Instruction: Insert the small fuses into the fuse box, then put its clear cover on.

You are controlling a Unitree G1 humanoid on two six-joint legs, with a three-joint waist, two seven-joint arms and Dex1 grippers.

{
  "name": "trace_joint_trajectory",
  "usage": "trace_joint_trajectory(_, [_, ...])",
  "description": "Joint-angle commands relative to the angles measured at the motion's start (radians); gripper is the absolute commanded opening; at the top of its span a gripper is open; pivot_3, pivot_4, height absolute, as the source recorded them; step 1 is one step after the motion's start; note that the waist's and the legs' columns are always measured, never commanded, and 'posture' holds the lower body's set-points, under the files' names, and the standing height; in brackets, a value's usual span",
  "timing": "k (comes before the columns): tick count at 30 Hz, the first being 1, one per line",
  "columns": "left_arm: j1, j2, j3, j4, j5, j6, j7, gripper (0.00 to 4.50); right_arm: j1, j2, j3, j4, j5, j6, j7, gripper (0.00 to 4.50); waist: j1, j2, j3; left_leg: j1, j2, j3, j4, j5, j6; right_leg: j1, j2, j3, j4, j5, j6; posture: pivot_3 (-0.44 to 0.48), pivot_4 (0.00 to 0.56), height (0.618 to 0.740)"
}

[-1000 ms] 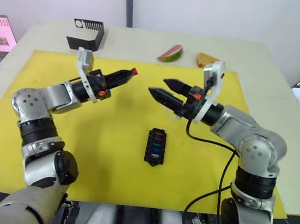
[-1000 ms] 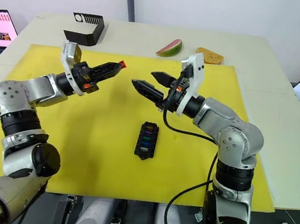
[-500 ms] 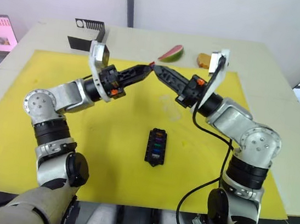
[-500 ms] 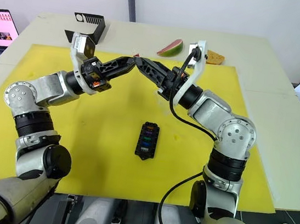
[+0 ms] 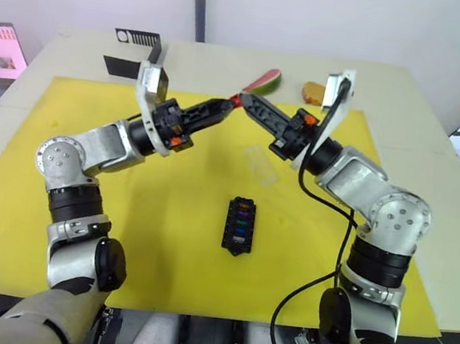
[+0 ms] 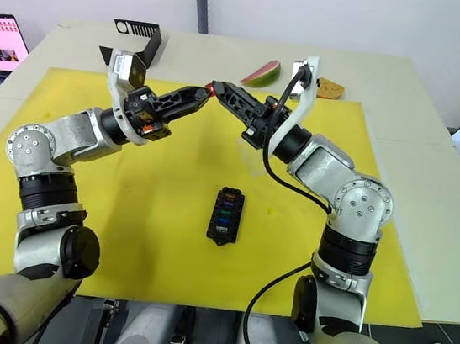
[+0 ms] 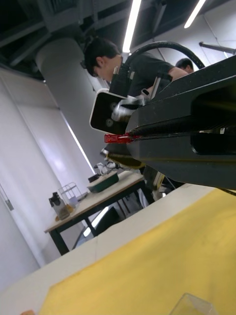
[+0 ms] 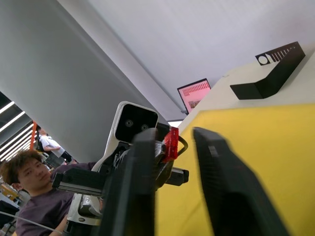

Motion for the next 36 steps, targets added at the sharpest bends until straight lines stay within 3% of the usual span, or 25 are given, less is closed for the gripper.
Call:
trace_joint_trajectory(1, [-0.003,0.009,-0.029,-0.020,-0.058,-0.033,0.008,0.00,-0.009,-0.012,0.004,-0.026,0.045,-0.013,-0.008,0.08,0.001,0.000,0.000,0.000,0.000,0.000,0.000,0.000,0.000,0.000,0.000,0.000,0.000,0.000,0.000,0.000,0.150,0.740])
trace_joint_trajectory(8, [0.015,0.024,-0.075,-0.039,-0.112,-0.073,0.035,0.00,-0.010,-0.042,0.008,-0.050,0.063,-0.045,-0.009,0.08,0.000,0.000,0.000,0.000,0.000,0.000,0.000,0.000,0.000,0.000,0.000,0.000,-0.001,0.000,0.000,0.000,0.150,0.740])
trace_joint_trajectory(11, [0.021,0.031,-0.091,-0.044,-0.143,-0.092,0.055,0.00,-0.012,-0.062,0.001,-0.045,0.061,-0.062,-0.019,0.90,0.001,0.000,0.000,0.000,0.000,0.000,0.000,0.000,0.000,0.000,0.000,0.000,-0.001,0.000,0.000,0.000,0.150,0.740])
trace_joint_trajectory(15, [0.028,0.044,-0.119,-0.052,-0.174,-0.115,0.066,0.00,-0.005,-0.072,0.010,-0.037,0.123,-0.041,-0.044,2.96,0.000,0.000,0.000,0.000,0.000,0.000,0.000,0.000,0.000,0.000,0.000,0.000,-0.004,0.000,0.000,0.000,0.150,0.740])
trace_joint_trajectory(36, [0.050,0.100,-0.212,-0.082,-0.247,-0.188,0.070,0.00,0.041,-0.096,0.048,-0.041,0.234,-0.088,-0.088,2.96,0.001,0.000,0.000,0.000,0.001,0.000,0.000,0.000,0.001,0.001,0.000,0.000,-0.006,0.000,0.000,0.000,0.150,0.740])
